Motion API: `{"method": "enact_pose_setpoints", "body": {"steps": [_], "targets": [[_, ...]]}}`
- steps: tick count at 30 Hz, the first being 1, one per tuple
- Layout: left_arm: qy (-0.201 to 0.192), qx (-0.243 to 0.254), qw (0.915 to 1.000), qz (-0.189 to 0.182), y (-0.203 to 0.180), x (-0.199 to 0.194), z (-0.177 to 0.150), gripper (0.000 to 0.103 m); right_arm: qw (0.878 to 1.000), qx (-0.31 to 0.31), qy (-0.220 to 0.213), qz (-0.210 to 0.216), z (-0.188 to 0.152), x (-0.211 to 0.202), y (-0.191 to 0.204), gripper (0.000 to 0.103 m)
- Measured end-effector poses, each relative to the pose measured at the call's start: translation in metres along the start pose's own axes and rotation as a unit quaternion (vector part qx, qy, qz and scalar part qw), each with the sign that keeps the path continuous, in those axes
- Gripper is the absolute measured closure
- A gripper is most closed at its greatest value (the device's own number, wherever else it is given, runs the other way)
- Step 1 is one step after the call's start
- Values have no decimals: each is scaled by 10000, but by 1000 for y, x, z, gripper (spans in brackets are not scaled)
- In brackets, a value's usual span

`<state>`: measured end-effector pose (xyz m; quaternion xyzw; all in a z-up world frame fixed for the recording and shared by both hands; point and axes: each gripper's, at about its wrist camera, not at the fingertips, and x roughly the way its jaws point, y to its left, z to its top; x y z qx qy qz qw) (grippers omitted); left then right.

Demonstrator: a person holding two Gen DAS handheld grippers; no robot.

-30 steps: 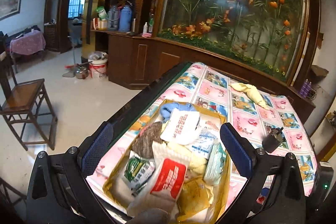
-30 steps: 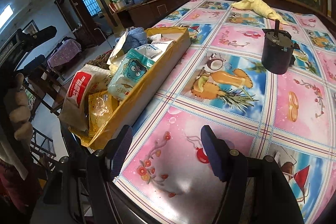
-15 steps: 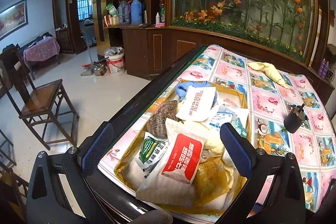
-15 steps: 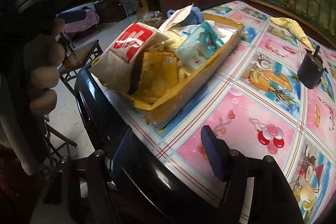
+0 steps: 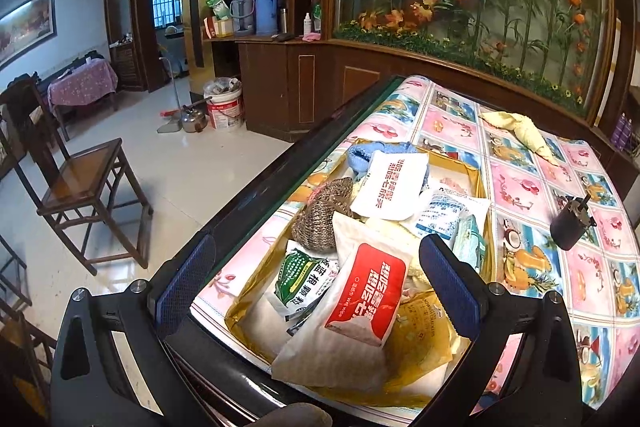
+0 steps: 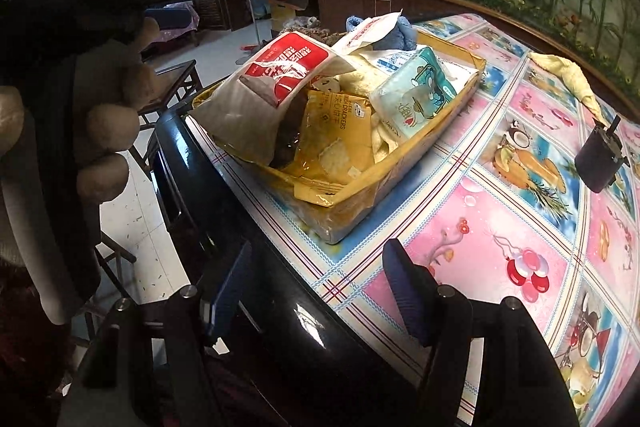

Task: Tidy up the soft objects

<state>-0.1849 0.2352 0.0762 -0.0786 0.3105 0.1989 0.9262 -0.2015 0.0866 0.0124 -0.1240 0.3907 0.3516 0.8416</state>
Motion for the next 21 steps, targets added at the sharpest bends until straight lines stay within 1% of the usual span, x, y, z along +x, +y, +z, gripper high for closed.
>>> {"method": "enact_pose_setpoints", "body": {"steps": [7, 14, 21], "targets": [[29, 2, 10000, -14, 1, 1, 0, 0, 10000, -28, -15, 1, -1, 0, 3, 35], [107, -21, 9999, -18, 0, 5, -2, 0, 9999, 79, -61, 32, -2, -3, 1, 35], [102, -4, 9999, -11, 1, 5, -2, 0, 9999, 127, -64, 45, -1, -4, -1, 35]]}}
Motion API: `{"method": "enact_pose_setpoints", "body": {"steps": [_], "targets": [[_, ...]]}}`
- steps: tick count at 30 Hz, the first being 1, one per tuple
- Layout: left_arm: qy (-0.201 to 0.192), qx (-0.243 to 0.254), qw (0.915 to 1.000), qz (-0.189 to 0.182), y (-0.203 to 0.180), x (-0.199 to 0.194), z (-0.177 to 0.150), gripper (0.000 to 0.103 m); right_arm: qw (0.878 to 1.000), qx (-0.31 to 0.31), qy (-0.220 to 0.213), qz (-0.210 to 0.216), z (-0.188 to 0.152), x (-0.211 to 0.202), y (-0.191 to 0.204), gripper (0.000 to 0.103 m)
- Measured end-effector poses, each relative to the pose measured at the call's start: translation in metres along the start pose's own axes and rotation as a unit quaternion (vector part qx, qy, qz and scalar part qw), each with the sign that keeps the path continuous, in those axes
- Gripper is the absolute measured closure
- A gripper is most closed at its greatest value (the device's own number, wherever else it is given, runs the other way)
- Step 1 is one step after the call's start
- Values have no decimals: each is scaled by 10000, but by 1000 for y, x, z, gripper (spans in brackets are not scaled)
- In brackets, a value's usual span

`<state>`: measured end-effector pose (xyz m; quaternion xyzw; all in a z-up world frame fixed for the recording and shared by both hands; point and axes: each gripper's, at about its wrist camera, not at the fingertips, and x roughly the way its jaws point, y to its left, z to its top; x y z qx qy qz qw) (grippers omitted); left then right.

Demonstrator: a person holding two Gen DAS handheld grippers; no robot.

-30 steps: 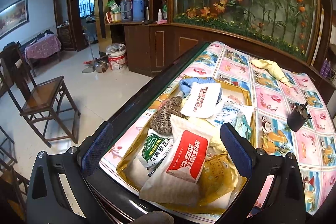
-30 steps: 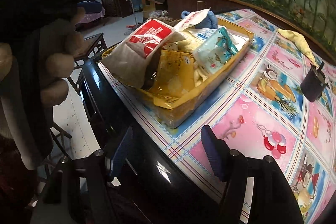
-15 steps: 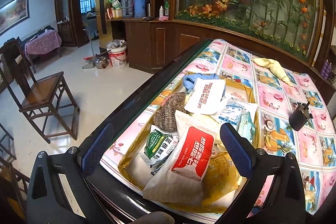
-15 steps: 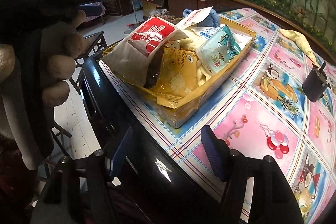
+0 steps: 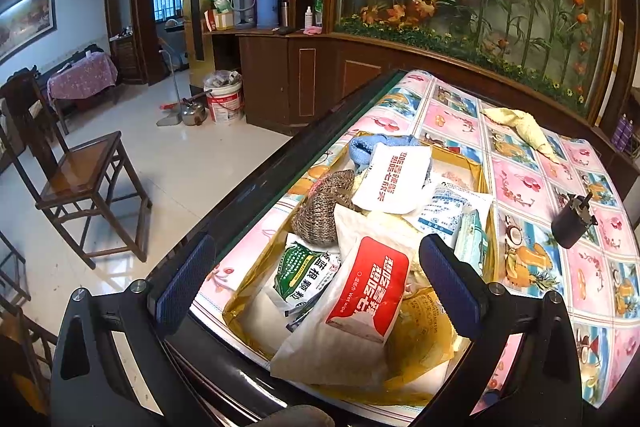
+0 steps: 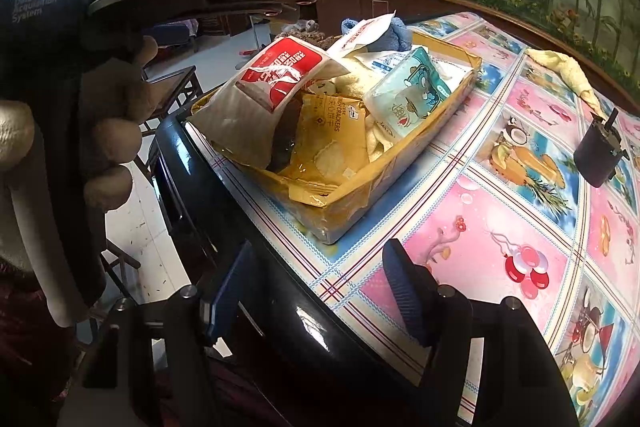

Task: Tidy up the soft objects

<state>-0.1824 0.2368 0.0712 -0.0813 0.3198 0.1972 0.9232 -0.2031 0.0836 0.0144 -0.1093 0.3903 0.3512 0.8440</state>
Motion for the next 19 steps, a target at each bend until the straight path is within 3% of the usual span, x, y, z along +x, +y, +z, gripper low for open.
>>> {"method": "enact_pose_setpoints", "body": {"steps": [12, 19], "targets": [[19, -10, 10000, 61, 2, 2, 1, 0, 9999, 78, -16, 61, -1, -1, -2, 35], [154, -20, 9997, 163, -4, 3, 2, 0, 9979, 612, -168, 122, 0, -11, -34, 35]]}}
